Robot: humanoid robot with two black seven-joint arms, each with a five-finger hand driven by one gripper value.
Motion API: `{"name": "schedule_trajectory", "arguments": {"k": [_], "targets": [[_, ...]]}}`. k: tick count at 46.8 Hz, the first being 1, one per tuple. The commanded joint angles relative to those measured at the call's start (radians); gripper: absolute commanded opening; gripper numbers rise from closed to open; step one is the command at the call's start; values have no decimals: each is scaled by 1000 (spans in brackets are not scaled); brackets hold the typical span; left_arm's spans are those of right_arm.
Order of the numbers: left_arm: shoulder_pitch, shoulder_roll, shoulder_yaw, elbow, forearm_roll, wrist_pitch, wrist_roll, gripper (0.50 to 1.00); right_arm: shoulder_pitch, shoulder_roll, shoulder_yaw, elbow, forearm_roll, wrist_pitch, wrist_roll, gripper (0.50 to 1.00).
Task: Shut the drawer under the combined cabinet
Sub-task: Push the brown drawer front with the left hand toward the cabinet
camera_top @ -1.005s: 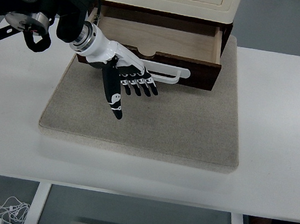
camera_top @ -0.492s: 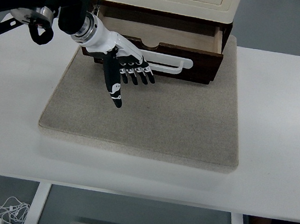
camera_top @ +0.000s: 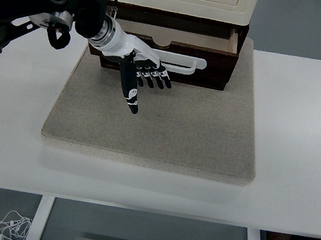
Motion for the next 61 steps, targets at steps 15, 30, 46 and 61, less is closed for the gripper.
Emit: {"name": "schedule_trajectory", "arguments": {"k": [15,30,46,61], "targets": [[-6,-25,-7,47,48,0,0,996,0,0,0,0,0,-1,0,952],[-3,-46,-42,102,82,0,0,996,0,0,0,0,0,-1,0,952],[3,-49,-44,139,81,0,0,996,0,0,0,0,1,-1,0,952],[6,-49,-47,169,82,0,0,992,0,0,0,0,0,-1,0,952]]}}
